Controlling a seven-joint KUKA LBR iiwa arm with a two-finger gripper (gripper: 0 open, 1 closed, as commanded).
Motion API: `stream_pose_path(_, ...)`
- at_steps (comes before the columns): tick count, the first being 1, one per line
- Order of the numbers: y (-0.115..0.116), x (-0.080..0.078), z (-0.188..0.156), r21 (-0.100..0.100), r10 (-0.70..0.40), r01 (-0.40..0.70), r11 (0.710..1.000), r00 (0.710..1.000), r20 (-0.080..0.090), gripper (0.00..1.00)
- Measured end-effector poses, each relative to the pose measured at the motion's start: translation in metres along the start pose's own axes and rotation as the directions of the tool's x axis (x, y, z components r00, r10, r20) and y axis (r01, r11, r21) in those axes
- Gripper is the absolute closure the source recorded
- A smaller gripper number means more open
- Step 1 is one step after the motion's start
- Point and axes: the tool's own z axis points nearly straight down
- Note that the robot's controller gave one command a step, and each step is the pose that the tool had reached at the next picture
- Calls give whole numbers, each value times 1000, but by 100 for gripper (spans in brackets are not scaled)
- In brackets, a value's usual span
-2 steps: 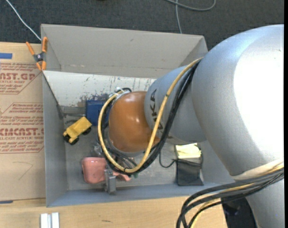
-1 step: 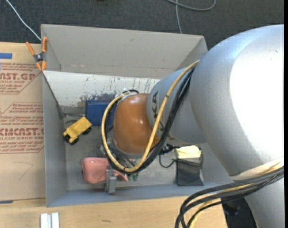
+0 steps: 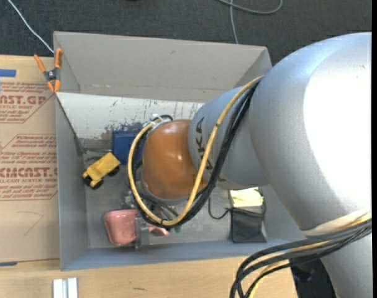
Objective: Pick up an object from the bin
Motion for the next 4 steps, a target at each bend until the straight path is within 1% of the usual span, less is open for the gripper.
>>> stream_pose_path(1,0,0,0,0,0,0,1000,1000,0,100)
stream_pose_path(2,0,1,-4,0,0,0,1000,1000,-4,100)
stream_pose_path(3,0,3,-19,2,0,0,1000,1000,-13,100)
stream_pose_path(4,0,3,-40,2,0,0,1000,1000,-11,100)
